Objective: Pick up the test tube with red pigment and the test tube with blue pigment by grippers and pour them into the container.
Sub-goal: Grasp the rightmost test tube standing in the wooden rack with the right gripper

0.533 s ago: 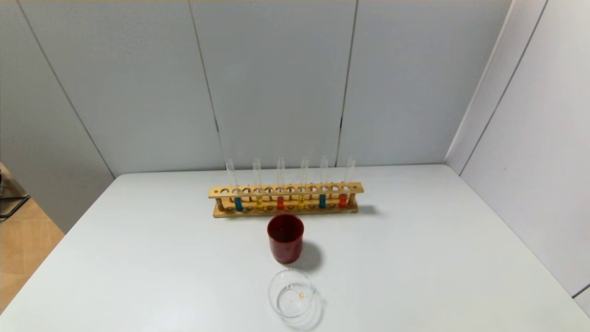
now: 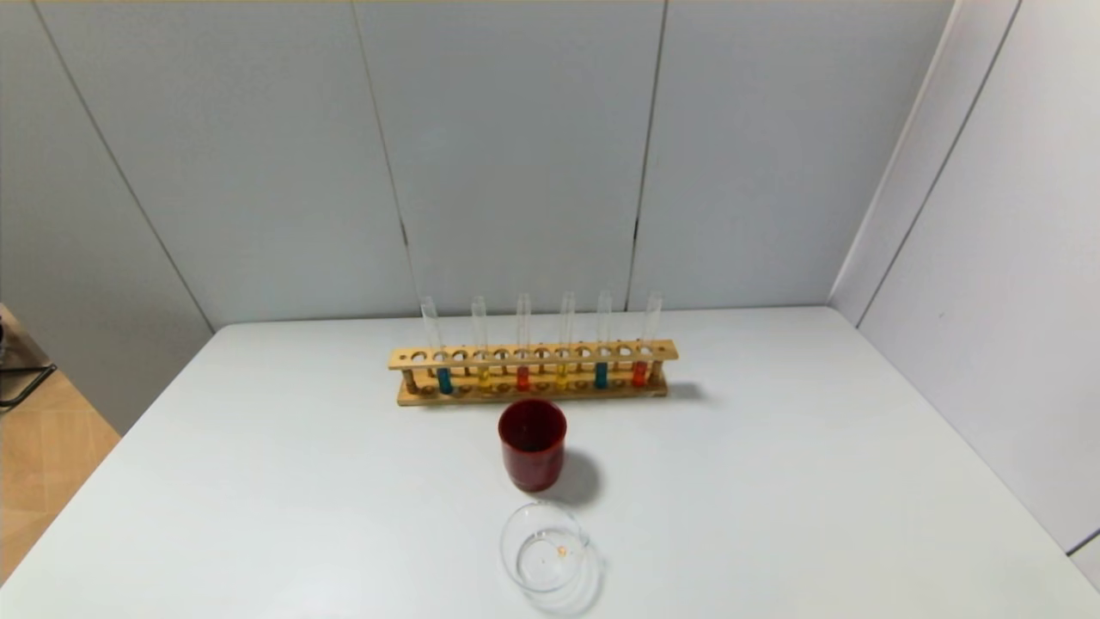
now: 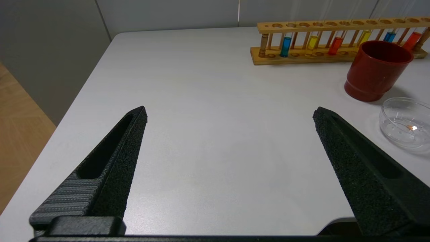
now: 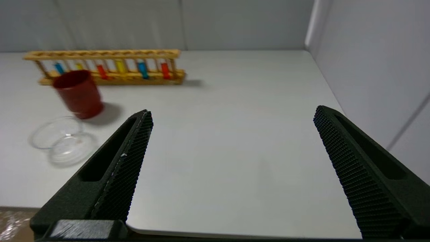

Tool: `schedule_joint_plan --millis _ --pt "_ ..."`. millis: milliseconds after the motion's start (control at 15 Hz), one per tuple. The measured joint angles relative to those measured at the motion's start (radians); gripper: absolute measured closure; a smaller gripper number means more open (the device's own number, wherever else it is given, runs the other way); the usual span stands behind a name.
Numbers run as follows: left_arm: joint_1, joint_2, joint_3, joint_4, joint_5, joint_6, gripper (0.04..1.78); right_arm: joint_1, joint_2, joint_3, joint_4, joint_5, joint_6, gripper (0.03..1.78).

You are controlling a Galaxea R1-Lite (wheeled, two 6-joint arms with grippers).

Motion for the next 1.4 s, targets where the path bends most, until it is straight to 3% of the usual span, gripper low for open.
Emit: schedule_joint_plan --millis 133,400,533,1000,1400 --pt "0.0 0.0 0.0 0.0 0.0 0.0 0.07 0.003 0.067 -0.081 0.0 0.041 -0.003 0.06" --pt "0.0 0.0 0.0 0.0 0.0 0.0 0.07 0.051 0.338 -0.278 -0.029 0.055 0.0 0.06" --pt "0.0 0.0 0.0 0.0 0.0 0.0 0.07 0.074 0.51 -0.357 -0.089 0.067 0.001 0.06" --pt "0.0 0.0 0.0 0.0 0.0 0.0 0.07 0.106 1.136 -0.455 -0.516 0.199 -0.006 0.06" --pt "0.0 0.0 0.0 0.0 0.0 0.0 0.07 0.135 1.616 -0.465 -0.93 0.224 -0.044 0.06"
